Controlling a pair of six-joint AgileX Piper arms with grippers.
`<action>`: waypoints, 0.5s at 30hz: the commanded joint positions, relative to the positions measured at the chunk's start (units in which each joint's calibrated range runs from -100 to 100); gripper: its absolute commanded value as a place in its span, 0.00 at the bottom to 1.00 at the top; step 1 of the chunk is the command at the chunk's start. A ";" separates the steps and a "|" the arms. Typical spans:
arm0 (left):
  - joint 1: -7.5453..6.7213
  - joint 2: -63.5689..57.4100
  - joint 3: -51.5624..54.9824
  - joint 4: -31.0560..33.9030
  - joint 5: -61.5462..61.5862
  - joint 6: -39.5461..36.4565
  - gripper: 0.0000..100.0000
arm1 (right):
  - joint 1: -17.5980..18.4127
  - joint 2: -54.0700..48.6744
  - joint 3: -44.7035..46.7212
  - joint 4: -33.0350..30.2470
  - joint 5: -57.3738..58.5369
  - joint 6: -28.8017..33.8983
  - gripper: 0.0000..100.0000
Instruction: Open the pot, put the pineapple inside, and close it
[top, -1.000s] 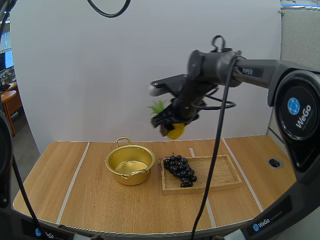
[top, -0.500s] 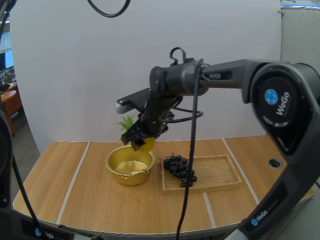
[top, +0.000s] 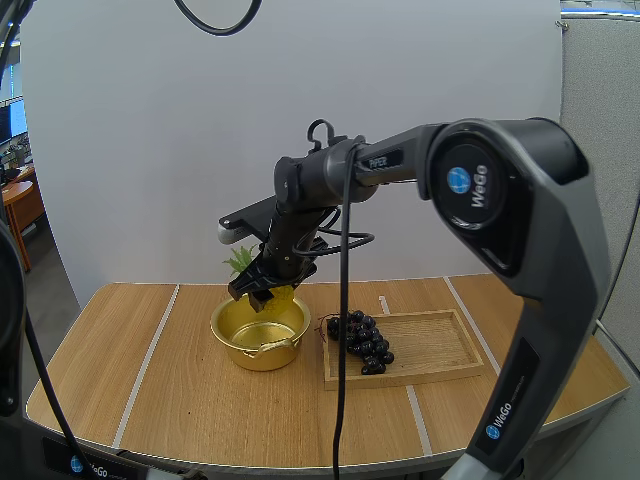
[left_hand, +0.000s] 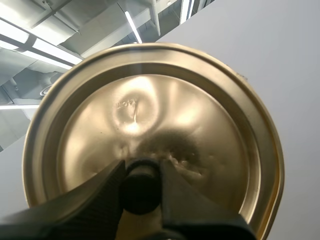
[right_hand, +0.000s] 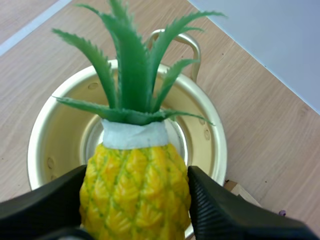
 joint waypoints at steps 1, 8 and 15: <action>-0.11 0.20 -0.48 0.60 -2.19 -0.12 0.00 | 0.13 1.71 -1.39 -0.09 -0.30 0.13 0.00; -0.11 0.20 -0.48 0.60 -2.19 -0.12 0.00 | 0.13 4.63 -1.56 -0.47 1.27 0.13 0.00; -0.11 0.20 -0.48 0.60 -2.19 -0.12 0.00 | 0.13 6.50 -1.56 -0.47 2.40 0.13 0.00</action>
